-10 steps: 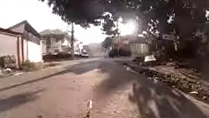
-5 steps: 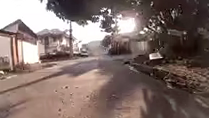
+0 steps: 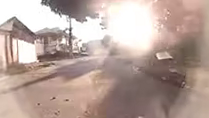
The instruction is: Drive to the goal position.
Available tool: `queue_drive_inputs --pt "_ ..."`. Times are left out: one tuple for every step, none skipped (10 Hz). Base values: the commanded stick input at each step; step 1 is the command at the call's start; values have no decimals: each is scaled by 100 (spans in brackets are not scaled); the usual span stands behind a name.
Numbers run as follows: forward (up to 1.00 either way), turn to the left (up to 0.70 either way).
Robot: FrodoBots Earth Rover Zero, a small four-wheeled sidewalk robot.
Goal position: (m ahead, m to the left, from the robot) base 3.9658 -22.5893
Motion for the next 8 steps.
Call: queue_drive_inputs --pt "100 0" --pt "100 0" --pt "100 0" --pt "100 0" --pt "100 0" --pt "100 0" --pt "100 0" --pt "100 0"
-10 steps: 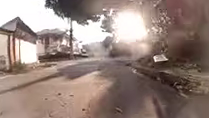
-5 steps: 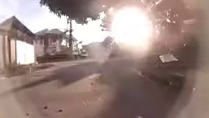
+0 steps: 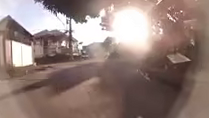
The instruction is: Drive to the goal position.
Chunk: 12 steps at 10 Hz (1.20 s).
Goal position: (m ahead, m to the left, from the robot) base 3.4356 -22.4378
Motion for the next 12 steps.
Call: queue_drive_inputs --pt "100 0" --pt "100 0" --pt "100 0" --pt "100 0" --pt "100 0" --pt "100 0" --pt "100 0" --pt "100 0" --pt "100 0" --pt "100 0" --pt "100 0" --pt "100 0"
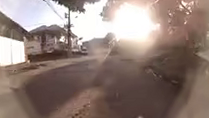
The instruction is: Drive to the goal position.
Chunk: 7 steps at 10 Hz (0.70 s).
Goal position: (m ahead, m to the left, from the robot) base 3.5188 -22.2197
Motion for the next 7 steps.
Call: queue_drive_inputs --pt "100 0" --pt "100 0" --pt "100 0" --pt "100 0" --pt "100 0" --pt "100 0" --pt "100 0"
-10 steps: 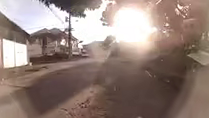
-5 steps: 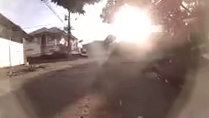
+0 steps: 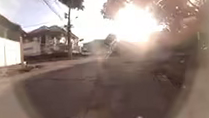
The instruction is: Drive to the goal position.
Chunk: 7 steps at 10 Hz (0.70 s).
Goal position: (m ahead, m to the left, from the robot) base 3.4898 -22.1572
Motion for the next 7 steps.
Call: queue_drive_inputs --pt "100 0" --pt "100 0" --pt "100 0" --pt "100 0" --pt "100 0" --pt "100 0" --pt "100 0"
